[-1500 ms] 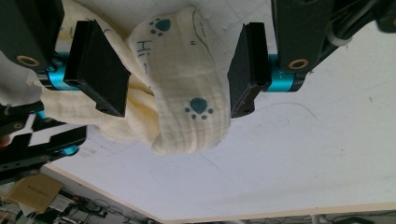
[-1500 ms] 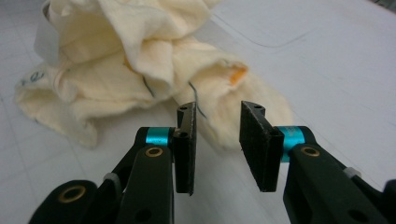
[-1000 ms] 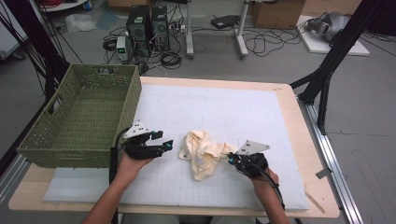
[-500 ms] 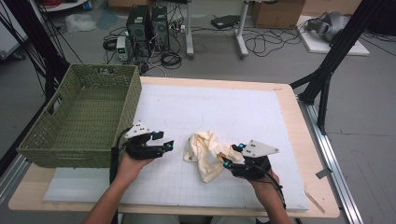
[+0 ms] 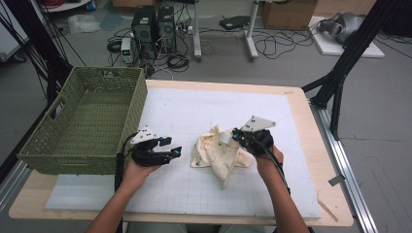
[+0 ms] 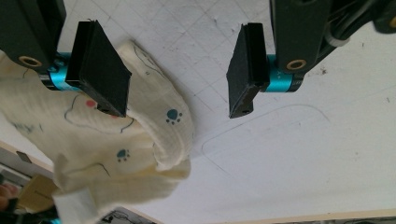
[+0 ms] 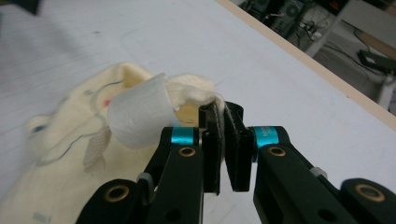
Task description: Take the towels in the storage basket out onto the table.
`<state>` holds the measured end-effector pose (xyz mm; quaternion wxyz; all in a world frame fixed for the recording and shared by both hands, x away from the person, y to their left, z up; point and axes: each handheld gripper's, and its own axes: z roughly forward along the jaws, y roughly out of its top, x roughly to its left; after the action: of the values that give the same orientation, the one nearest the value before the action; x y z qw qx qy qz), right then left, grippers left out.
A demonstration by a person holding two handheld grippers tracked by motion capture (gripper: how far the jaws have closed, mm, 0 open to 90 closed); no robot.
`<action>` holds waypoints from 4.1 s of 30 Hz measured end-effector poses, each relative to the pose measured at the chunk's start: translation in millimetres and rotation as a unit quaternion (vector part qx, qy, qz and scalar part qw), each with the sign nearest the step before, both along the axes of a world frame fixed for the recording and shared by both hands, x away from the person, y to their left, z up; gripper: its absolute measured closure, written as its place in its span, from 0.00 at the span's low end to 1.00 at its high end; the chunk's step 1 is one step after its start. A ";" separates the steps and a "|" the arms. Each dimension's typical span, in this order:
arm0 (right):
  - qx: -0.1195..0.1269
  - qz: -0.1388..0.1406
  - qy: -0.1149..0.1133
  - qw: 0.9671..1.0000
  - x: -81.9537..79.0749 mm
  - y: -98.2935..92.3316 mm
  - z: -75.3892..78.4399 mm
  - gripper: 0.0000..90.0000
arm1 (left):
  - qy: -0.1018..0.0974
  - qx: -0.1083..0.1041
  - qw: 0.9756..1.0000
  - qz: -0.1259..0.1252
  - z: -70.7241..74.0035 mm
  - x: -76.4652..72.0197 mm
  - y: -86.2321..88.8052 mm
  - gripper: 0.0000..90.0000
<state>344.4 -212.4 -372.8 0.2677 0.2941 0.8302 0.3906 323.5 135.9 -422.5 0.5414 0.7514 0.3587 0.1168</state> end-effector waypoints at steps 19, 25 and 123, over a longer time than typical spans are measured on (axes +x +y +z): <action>-0.008 -0.175 0.019 0.984 77.8 -25.8 -24.5 0.76 | 0.004 0.002 1.000 -0.008 -4.6 -0.6 -4.5 0.45; 0.035 -0.148 -0.002 0.988 53.5 -38.5 -8.6 0.61 | 0.004 0.005 1.000 -0.008 -5.6 -1.5 -6.7 0.45; 0.058 -0.091 0.006 0.994 -61.0 -74.4 -38.7 0.62 | -0.006 0.109 0.994 0.008 -1.8 34.0 -48.8 0.97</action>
<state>283.3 -286.8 -411.5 0.2801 0.3858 0.7775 0.4101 357.4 87.1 -424.3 0.4575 0.8023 0.3467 0.1639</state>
